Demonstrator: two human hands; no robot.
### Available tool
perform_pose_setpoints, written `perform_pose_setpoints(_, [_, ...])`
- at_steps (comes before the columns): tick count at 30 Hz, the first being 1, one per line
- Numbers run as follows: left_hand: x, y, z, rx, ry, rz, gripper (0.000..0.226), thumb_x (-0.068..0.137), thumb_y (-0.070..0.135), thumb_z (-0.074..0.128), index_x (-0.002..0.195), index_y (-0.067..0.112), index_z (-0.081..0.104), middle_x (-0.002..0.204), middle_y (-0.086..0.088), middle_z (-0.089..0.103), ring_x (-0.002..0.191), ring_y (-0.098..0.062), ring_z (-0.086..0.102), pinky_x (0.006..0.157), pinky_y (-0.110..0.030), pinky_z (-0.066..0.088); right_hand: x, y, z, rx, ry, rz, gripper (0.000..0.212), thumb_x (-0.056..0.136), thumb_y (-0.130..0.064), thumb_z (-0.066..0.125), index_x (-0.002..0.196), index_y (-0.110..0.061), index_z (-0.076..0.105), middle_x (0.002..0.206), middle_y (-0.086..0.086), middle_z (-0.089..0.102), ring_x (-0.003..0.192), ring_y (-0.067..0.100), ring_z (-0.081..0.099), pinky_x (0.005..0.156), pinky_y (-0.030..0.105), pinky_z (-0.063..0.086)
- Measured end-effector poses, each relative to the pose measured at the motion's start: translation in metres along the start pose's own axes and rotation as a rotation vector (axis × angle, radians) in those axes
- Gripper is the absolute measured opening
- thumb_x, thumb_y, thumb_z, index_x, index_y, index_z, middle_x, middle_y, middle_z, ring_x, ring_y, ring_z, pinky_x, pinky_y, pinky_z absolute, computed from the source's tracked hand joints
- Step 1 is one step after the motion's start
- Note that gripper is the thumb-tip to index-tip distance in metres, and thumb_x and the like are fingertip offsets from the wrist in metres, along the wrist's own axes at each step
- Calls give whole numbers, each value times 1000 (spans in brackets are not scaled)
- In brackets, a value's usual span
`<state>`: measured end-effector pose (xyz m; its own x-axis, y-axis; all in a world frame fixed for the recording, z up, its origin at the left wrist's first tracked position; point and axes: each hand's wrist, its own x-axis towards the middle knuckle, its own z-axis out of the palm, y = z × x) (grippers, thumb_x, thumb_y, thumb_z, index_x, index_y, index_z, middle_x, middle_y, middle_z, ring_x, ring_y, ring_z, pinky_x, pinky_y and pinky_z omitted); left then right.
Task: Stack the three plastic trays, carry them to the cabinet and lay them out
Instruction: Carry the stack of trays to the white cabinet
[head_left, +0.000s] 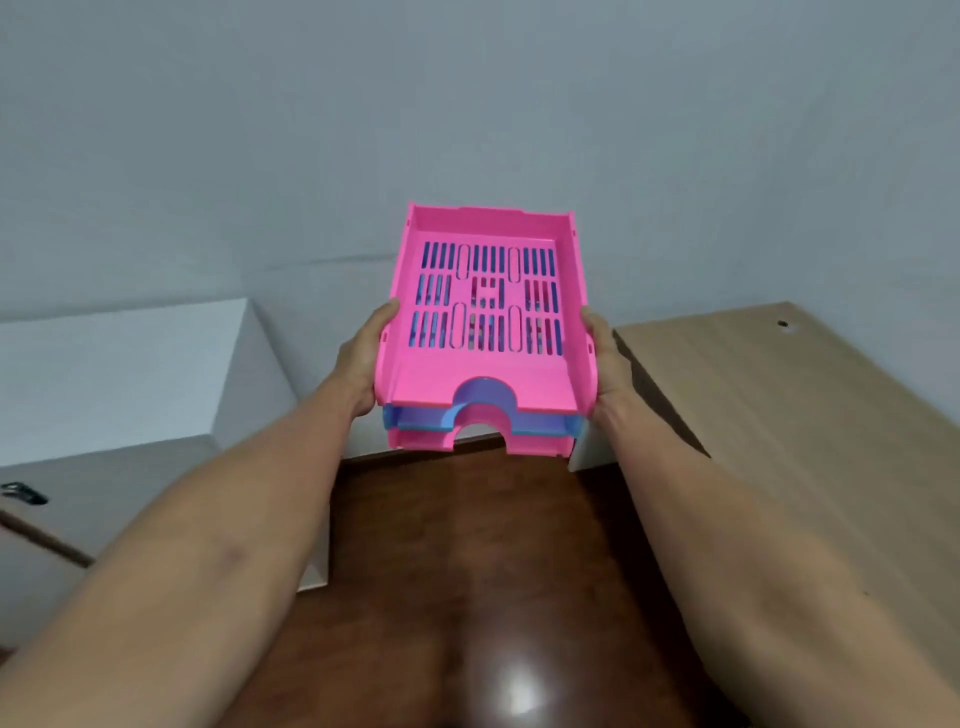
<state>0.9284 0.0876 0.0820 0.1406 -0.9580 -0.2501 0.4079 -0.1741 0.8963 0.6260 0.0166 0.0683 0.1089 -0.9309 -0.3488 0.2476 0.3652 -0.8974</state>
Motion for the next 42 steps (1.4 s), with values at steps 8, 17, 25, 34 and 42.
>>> perform_pose_setpoints(8, [-108, 53, -159, -30, 335, 136, 71, 80, 60, 75, 136, 20, 61, 129, -13, 70, 110, -36, 70, 94, -54, 55, -2, 55, 193, -21, -289, 100, 91, 51, -65, 96, 123, -12, 76, 130, 21, 73, 119, 45, 70, 103, 63, 54])
perform_pose_setpoints(17, [-221, 73, -302, -123, 632, 276, 65, 86, 60, 69, 136, 19, 62, 124, -13, 71, 109, -35, 69, 95, -53, 54, -9, 139, 389, -147, -660, 272, 94, 54, -64, 97, 130, -16, 73, 144, 19, 65, 129, 44, 65, 106, 62, 50])
perform_pose_setpoints(25, [-286, 90, -392, -256, 762, 349, 79, 86, 54, 72, 150, 14, 47, 138, -19, 58, 130, -40, 55, 110, -57, 43, -57, 180, 515, -259, -840, 300, 93, 45, -69, 96, 121, -18, 76, 123, 14, 78, 112, 40, 75, 100, 58, 57])
perform_pose_setpoints(34, [-305, 122, -514, -319, 1033, 363, 83, 73, 64, 80, 139, 18, 59, 140, -18, 62, 120, -38, 67, 103, -60, 50, -50, 234, 677, -410, -977, 388, 88, 49, -74, 93, 120, -26, 76, 126, 11, 77, 115, 38, 74, 103, 59, 54])
perform_pose_setpoints(42, [-294, 149, -595, -354, 1070, 472, 73, 80, 57, 74, 134, 10, 65, 136, -20, 65, 120, -41, 65, 101, -54, 53, -55, 248, 778, -457, -1076, 352, 76, 55, -72, 89, 112, -22, 77, 118, 10, 80, 110, 35, 77, 99, 54, 58])
